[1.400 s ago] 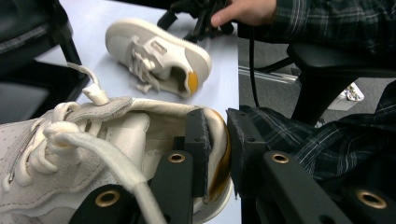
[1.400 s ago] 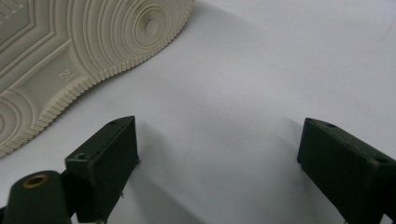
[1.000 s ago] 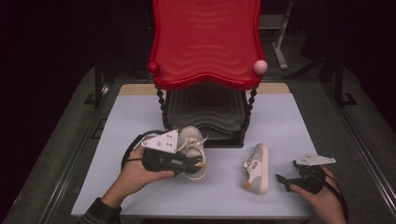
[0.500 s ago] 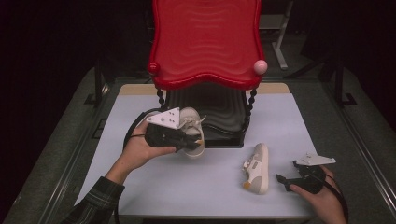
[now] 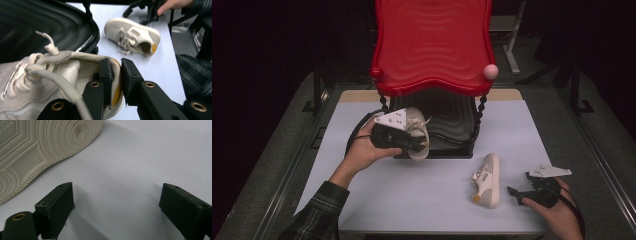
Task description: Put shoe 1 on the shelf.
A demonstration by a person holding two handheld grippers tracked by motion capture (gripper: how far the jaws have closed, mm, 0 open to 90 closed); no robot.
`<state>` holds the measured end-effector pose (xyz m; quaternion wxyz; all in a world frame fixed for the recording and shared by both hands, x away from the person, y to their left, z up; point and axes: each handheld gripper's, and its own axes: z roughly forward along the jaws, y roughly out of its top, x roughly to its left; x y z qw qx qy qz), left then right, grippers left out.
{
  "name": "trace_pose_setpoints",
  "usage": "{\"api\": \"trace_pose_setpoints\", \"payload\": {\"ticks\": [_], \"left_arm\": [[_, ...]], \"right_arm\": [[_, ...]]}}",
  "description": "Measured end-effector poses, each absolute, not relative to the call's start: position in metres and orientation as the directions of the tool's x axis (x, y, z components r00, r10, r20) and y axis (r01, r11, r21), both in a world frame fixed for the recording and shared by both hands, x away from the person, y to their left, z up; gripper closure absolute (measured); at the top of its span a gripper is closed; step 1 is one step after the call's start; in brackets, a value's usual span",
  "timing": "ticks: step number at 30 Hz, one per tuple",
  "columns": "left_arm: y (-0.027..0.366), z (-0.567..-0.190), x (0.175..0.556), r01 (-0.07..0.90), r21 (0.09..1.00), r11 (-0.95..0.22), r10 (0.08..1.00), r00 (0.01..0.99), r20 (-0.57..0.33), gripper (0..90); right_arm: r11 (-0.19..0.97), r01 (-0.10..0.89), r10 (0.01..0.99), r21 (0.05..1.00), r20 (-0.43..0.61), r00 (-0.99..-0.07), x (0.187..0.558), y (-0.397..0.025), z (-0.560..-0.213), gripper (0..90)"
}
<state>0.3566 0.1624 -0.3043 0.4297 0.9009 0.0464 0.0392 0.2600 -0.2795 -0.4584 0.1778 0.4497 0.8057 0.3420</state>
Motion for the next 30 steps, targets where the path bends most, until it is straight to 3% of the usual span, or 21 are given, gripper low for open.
{"api": "trace_pose_setpoints", "payload": {"ticks": [9,10,15,21,23,25,30], "left_arm": [[0.161,-0.307,0.356,0.07,0.787,-0.613,0.138,0.99,0.019,75.6],[0.161,-0.307,0.355,0.073,0.789,-0.611,0.148,0.989,0.024,69.7],[0.167,-0.304,0.351,0.093,0.811,-0.578,0.201,0.979,0.031,60.4],[0.18,-0.303,0.345,0.12,0.838,-0.532,0.242,0.97,0.015,56.2],[0.186,-0.301,0.339,0.124,0.848,-0.516,0.251,0.968,0.011,54.6],[0.192,-0.3,0.334,0.119,0.853,-0.509,0.258,0.966,0.019,53.2],[0.206,-0.304,0.321,0.142,0.86,-0.491,0.295,0.955,0.011,50.4]], "right_arm": [[0.364,0.604,0.846,0.709,0.021,-0.533,0.26,-0.28,-0.458,11.4],[0.363,0.604,0.846,0.709,0.021,-0.533,0.26,-0.28,-0.458,11.4],[0.363,0.605,0.846,0.709,0.021,-0.532,0.26,-0.279,-0.458,11.4],[0.364,0.604,0.846,0.709,0.02,-0.533,0.26,-0.279,-0.458,11.6],[0.363,0.604,0.847,0.709,0.02,-0.532,0.26,-0.28,-0.457,13.0],[0.363,0.599,0.845,0.713,0.018,-0.534,0.26,-0.28,-0.455,23.2],[0.337,0.562,0.849,0.756,0.014,-0.529,0.256,-0.279,-0.433,29.8]]}}
